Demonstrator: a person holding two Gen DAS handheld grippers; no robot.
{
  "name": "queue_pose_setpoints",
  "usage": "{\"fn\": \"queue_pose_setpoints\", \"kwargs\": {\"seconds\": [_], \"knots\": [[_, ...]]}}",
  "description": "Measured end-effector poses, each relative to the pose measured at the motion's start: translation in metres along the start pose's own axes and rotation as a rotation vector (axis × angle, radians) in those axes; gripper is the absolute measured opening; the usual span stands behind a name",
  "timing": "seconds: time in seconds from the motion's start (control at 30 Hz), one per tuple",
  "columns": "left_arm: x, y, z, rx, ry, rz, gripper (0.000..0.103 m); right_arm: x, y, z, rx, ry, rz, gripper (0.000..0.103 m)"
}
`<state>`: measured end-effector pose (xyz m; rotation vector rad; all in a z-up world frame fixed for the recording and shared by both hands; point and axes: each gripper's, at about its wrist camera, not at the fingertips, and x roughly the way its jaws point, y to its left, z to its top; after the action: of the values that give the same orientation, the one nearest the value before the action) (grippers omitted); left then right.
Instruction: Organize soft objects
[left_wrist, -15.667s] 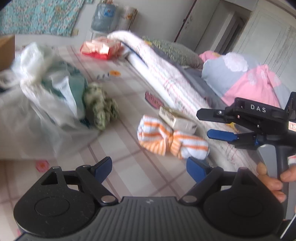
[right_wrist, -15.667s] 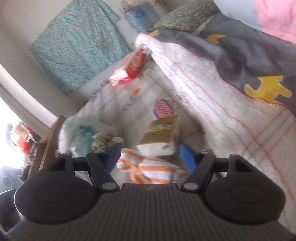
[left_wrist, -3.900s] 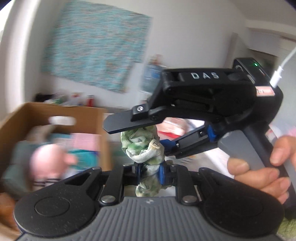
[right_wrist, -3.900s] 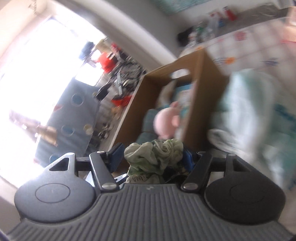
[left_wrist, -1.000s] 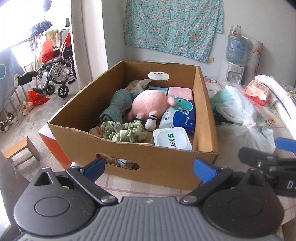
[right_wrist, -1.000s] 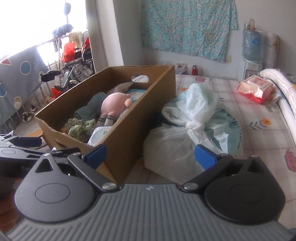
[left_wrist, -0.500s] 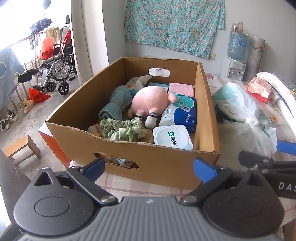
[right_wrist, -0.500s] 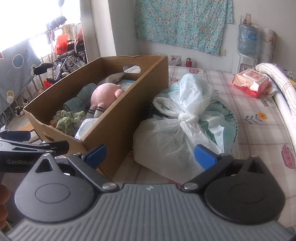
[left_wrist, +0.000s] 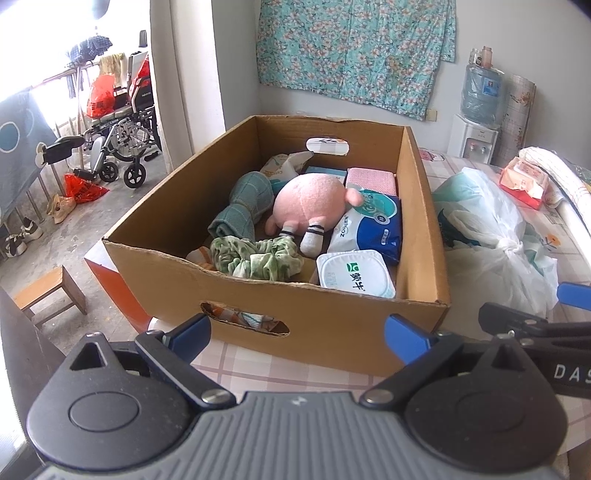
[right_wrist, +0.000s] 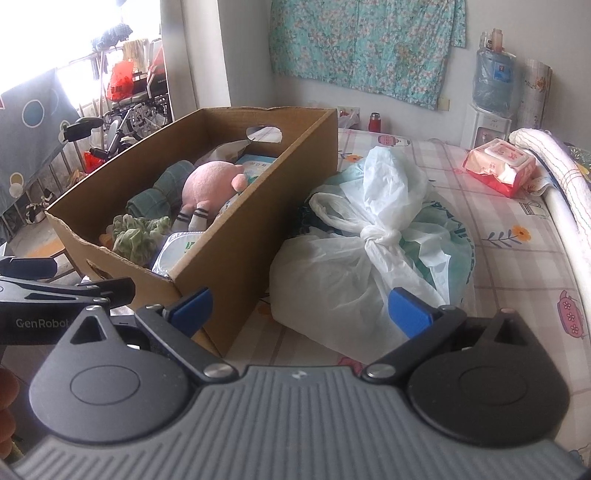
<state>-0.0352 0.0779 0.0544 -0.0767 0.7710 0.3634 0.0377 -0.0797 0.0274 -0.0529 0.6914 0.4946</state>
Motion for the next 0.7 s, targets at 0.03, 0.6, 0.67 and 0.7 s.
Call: {"fn": "queue_pose_setpoints", "kwargs": {"seconds": [0.03, 0.6, 0.67, 0.7], "knots": [[0.0002, 0.0008, 0.0, -0.001, 0.0, 0.001, 0.1, 0.0004, 0.0007, 0.0005, -0.001, 0.003, 0.001, 0.102], [0.0016, 0.0036, -0.0013, -0.003, 0.005, 0.004, 0.1, 0.0035, 0.0052, 0.0025, -0.017, 0.018, -0.009, 0.102], [0.0021, 0.0049, -0.0029, -0.008, 0.008, 0.004, 0.099, 0.0034, 0.0053, 0.0024, -0.017, 0.018, -0.009, 0.102], [0.002, 0.0047, -0.0033, -0.011, 0.009, 0.005, 0.099, 0.0034, 0.0054, 0.0024, -0.018, 0.018, -0.008, 0.102]]}}
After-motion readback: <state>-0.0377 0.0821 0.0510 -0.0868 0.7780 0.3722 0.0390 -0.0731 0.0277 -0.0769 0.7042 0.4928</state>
